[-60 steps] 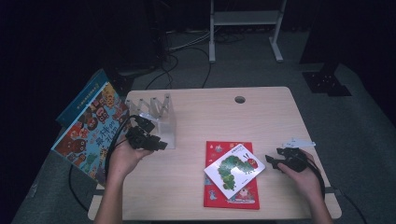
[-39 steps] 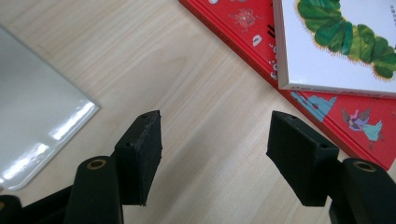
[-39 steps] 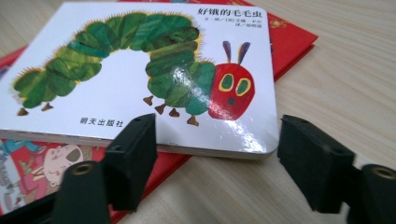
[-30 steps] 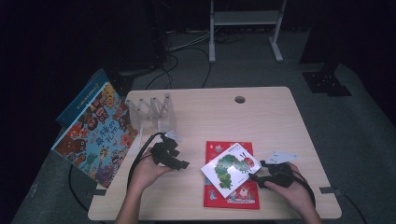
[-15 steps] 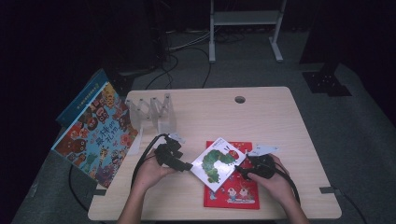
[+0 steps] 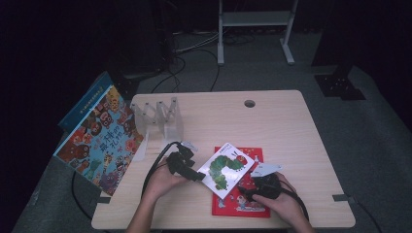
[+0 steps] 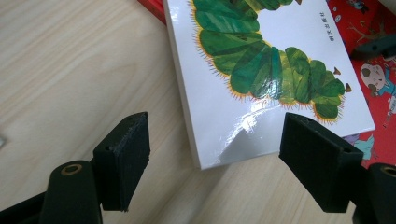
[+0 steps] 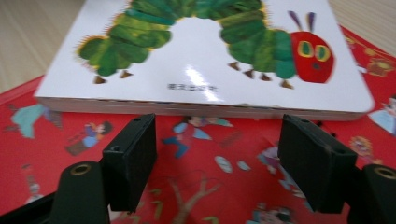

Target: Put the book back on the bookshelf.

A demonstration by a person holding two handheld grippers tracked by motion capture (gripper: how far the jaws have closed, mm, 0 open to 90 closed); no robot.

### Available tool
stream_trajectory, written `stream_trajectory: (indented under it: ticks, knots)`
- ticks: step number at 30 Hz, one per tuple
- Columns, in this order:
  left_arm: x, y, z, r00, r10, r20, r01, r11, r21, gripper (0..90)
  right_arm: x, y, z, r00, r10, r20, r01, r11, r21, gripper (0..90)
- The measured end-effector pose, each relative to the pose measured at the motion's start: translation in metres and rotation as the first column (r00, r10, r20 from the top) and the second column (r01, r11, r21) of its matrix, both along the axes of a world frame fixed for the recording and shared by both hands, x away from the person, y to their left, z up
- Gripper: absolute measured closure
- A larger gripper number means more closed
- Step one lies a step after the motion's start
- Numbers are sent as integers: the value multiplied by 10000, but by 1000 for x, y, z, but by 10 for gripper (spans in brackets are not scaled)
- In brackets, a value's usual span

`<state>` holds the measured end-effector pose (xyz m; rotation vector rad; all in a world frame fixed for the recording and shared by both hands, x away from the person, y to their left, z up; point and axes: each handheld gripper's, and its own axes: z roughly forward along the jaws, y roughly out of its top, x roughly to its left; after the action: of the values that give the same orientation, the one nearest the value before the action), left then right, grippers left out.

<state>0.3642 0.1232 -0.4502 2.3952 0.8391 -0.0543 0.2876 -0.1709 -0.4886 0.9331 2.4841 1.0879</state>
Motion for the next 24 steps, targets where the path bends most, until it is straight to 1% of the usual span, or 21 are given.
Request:
stream_trajectory:
  ticks: [1, 3, 4, 6, 7, 8, 10, 13, 14, 16, 18, 20, 21, 23, 24]
  knots:
    - [1, -1, 0, 10000, -91, -27, 91, 9999, 72, 235, -2, 3, 0, 10000, 38, 31, -38, 10000, 30, 272]
    - [2, -2, -2, 9999, -116, -61, 117, 9999, 95, 229, -4, 8, -1, 9999, 38, 116, -38, 10000, 28, 262]
    - [2, -3, -3, 9999, -125, -61, 125, 9999, 100, 226, -5, 11, -2, 9999, 29, 160, -31, 9999, 103, 256]
    - [2, -3, -4, 10000, -75, -60, 76, 9999, 70, 220, -6, 17, -2, 9998, -165, 111, 164, 9998, 107, 244]
    - [3, -3, -4, 9999, -114, -45, 114, 9998, 143, 215, -5, 18, -2, 9997, -209, 122, 207, 9997, 121, 244]
    - [3, -2, -5, 10000, -69, -64, 69, 9999, 100, 211, -5, 20, -2, 9995, -293, 84, 292, 9995, 120, 244]
    - [4, -2, -5, 9999, -64, -101, 65, 9999, 80, 209, -4, 23, -2, 9994, -312, 170, 311, 9995, 66, 238]
    - [5, 0, -6, 10000, -3, -65, 3, 10000, 27, 203, -3, 27, -3, 9992, -380, 160, 377, 9991, 167, 216]
    - [5, 0, -7, 10000, -18, -54, 18, 10000, 76, 196, -4, 29, -4, 9990, -414, 169, 411, 9989, 216, 211]
    - [5, 0, -8, 10000, 17, -66, -17, 10000, 99, 189, -4, 29, -4, 9992, -343, 197, 339, 9992, 195, 211]
    - [5, -1, -10, 9999, -44, -106, 46, 9999, 160, 187, -3, 28, -5, 9993, -271, 273, 264, 9993, 272, 210]
    - [5, -1, -11, 10000, -34, -74, 35, 9999, 124, 178, -3, 27, -5, 9993, -235, 295, 226, 9993, 286, 211]
    - [6, -2, -12, 9999, -68, -130, 70, 9998, 170, 173, -3, 26, -6, 9992, -214, 332, 202, 9992, 359, 211]
    - [7, -3, -14, 9997, -104, -232, 102, 9999, -73, 169, -4, 26, -6, 9992, -206, 341, 193, 9990, 405, 211]
    - [7, -3, -14, 9997, -104, -232, 102, 9999, -73, 167, -4, 26, -6, 9992, -206, 341, 193, 9990, 405, 211]
